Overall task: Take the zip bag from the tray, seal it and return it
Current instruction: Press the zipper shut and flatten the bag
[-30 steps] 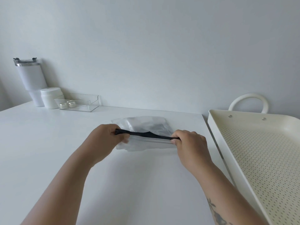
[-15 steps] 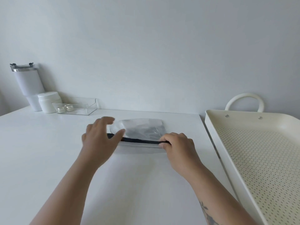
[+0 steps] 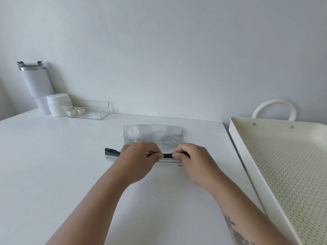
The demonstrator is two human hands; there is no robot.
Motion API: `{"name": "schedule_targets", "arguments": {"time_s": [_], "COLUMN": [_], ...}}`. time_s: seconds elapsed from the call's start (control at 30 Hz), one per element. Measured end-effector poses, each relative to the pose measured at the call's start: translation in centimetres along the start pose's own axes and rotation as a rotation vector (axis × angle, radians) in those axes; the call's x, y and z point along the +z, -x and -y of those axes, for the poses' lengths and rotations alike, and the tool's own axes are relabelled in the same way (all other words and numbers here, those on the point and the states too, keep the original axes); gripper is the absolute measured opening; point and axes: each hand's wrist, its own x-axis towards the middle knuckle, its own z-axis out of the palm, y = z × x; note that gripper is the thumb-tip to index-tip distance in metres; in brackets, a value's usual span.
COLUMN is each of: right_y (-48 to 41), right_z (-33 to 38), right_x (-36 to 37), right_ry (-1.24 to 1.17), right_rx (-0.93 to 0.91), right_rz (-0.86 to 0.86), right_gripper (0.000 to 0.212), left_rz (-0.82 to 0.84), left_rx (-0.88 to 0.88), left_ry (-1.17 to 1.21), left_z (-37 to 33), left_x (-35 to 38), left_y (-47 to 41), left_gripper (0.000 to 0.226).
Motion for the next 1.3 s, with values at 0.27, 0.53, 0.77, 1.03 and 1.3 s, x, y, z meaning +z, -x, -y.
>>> {"name": "schedule_targets", "arguments": {"time_s": [0.27, 0.53, 0.77, 1.03, 1.3], "right_y": [0.1, 0.1, -0.1, 0.0, -0.1], "right_z": [-0.3, -0.2, -0.2, 0.1, -0.1], "right_x": [0.1, 0.0, 0.3, -0.2, -0.3], "right_ry": [0.029, 0.084, 0.068, -0.060, 0.052], "right_rx": [0.031, 0.053, 0.033, 0.104, 0.124], "right_rz": [0.070, 0.098, 0.023, -0.037, -0.060], "right_gripper": [0.012, 0.015, 0.008, 0.019, 0.023], "left_rz": [0.091, 0.127, 0.051, -0.011, 0.018], "left_rx": [-0.044, -0.027, 0.038, 0.050, -0.031], "left_ry": [0.035, 0.031, -0.009, -0.011, 0.023], "left_z": [0.0, -0.1, -0.1, 0.0, 1.1], "left_x": [0.3, 0.6, 0.9, 0.8, -0.3], "left_y": [0.2, 0.2, 0.0, -0.4, -0.4], "left_gripper": [0.012, 0.011, 0.011, 0.014, 0.010]}}
